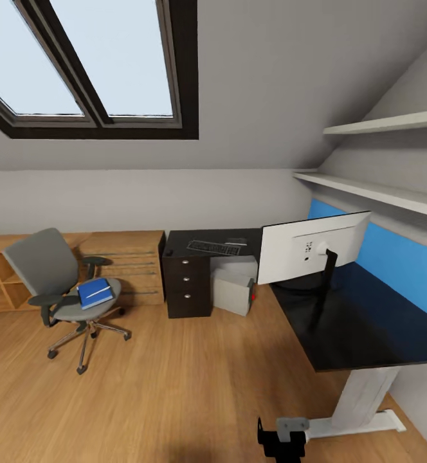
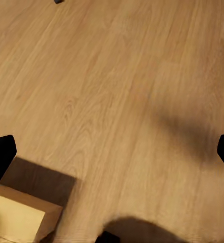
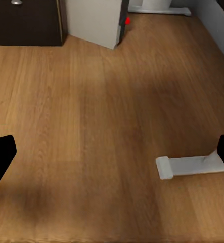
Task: In the bedroom, organize the workspace by keeping the computer under the desk, ensuring the monitor is on the desk, placing the keyboard on the desk next to the monitor, placing the mouse on the desk next to the keyboard, moving the folder from the swivel chair onto the desk next to the mouse, stacking the notebook on top of the folder with the pen on top of the notebook, and positioning the swivel chair next to the desk.
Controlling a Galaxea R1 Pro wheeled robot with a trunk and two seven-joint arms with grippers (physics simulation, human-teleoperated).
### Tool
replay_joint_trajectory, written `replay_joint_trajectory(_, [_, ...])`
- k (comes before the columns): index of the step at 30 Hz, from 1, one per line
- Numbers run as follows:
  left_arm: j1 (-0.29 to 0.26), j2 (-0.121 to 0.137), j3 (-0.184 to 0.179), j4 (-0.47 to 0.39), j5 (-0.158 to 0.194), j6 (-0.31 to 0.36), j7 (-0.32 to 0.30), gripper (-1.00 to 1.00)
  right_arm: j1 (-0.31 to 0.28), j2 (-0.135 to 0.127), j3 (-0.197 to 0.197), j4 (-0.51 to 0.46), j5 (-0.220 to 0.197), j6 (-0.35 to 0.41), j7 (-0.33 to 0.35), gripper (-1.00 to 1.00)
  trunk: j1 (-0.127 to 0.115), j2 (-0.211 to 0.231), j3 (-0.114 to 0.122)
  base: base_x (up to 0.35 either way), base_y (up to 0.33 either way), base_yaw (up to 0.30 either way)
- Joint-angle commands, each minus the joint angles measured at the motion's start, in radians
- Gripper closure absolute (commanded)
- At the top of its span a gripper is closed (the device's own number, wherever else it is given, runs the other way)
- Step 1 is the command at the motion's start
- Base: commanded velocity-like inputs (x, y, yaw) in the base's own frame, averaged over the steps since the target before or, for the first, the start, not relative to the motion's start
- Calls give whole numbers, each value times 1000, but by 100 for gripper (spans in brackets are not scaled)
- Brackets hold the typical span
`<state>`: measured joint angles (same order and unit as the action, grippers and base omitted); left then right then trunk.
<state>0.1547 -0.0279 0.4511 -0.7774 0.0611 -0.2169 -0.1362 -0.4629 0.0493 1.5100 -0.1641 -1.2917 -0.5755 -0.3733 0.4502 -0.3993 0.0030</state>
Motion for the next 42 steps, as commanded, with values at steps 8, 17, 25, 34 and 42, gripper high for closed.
replay_joint_trajectory(8, [0, -1, 4, -2, 6, 1, -10, -100, 0, 0, 9, -2, -5, -1, -7, -100, 0, -1, -1, -308, -197, -4])
replay_joint_trajectory(17, [0, -3, 4, -2, 5, 5, -9, -100, 0, -1, 8, -2, -4, -1, -6, -100, 0, -1, -1, -256, -243, 0])
replay_joint_trajectory(25, [-12, -19, -114, -25, 7, 78, -13, -100, 0, -8, 0, 23, 0, -1, -5, -100, 0, -1, -1, -190, -213, 0])
replay_joint_trajectory(34, [-204, -43, -187, -122, 7, 504, -10, -100, -6, -135, -174, 35, -133, 10, 283, -100, 0, -1, -1, -8, -10, 0])
replay_joint_trajectory(42, [-328, -119, -369, -228, 2, 570, 185, -100, -88, -243, -343, 36, -226, 24, 478, -100, 0, -1, -1, 0, 0, 0])
